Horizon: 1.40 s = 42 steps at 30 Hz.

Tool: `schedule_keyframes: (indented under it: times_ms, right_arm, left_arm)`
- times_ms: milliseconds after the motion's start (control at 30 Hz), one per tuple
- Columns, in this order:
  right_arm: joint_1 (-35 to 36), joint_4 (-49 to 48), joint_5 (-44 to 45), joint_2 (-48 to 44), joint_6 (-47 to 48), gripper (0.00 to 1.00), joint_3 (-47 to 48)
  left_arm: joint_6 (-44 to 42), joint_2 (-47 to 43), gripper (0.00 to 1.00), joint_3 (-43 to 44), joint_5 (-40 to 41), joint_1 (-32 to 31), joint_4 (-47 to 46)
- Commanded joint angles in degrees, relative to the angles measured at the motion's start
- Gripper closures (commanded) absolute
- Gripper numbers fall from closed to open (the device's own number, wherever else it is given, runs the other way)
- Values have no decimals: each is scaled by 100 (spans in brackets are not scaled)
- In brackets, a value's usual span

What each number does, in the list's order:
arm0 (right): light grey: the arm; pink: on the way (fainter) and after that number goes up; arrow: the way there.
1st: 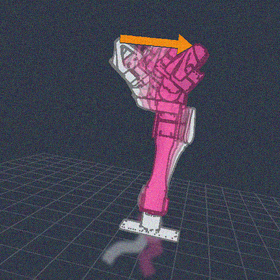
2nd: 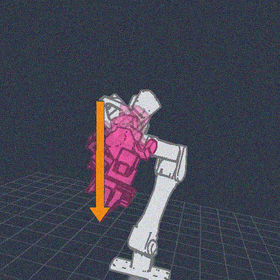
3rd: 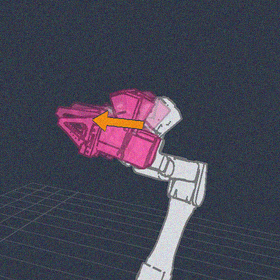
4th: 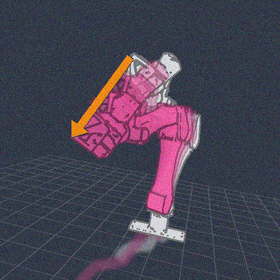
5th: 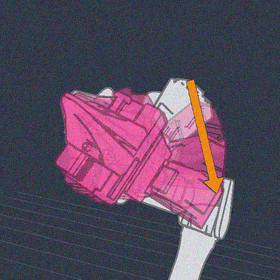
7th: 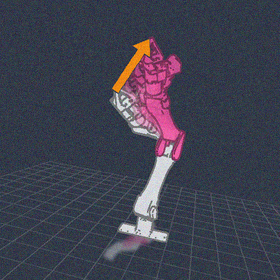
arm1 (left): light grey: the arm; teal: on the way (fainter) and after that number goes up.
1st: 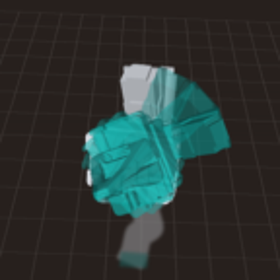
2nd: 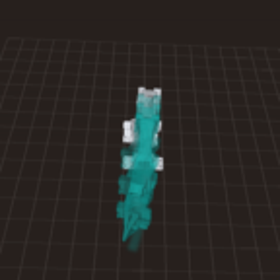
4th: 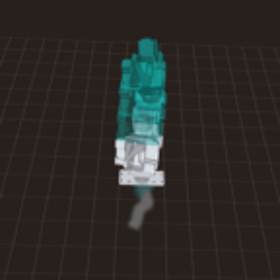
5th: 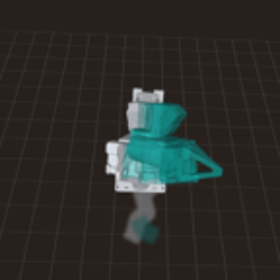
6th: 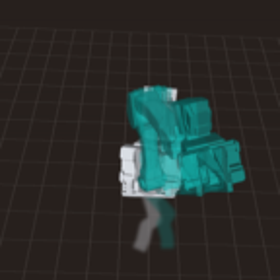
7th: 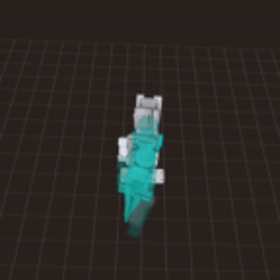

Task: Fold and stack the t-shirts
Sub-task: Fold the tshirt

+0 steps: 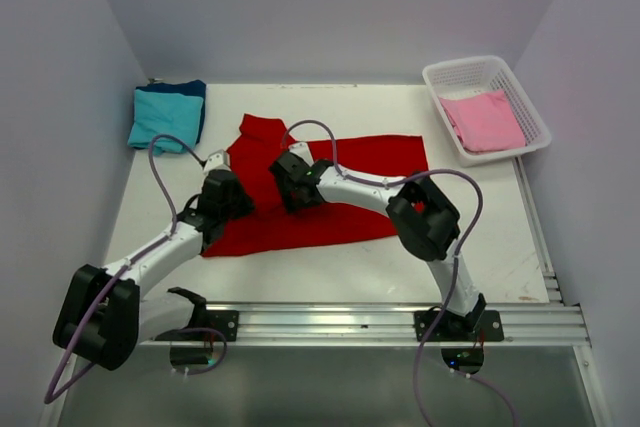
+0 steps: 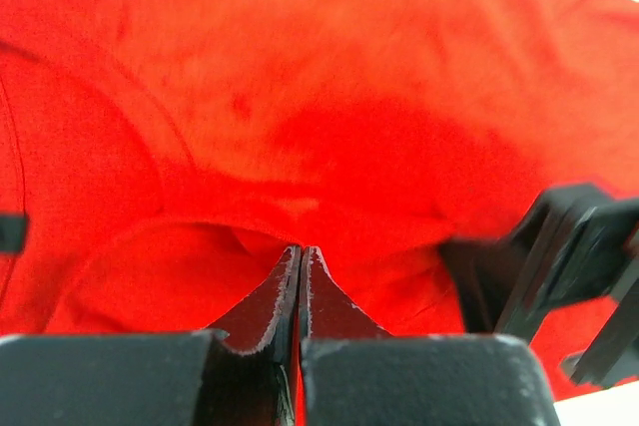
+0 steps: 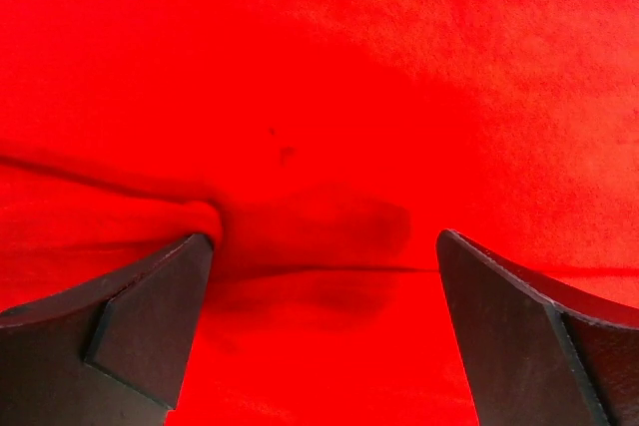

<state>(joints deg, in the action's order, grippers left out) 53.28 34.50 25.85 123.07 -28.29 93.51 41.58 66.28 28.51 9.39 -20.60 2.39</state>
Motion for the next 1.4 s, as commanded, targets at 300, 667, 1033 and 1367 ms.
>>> schedule_keyframes:
  times_ms: [300, 667, 1033, 1367]
  right_arm:
    - [16, -251, 404, -1302, -150, 1, -896]
    - [-1, -383, 430, -1856, -141, 1, -1424]
    - [-1, -339, 571, -2067, -106, 1, -1608]
    - [-1, -295, 658, -2164, -115, 1, -1652]
  left_arm:
    - [-45, 595, 100, 664, 151, 275, -573]
    - [271, 1247, 100, 691, 90, 724, -670]
    - [438, 1572, 100, 524, -393, 979, -1644]
    - [569, 1565, 18, 313, -440, 1005, -2340]
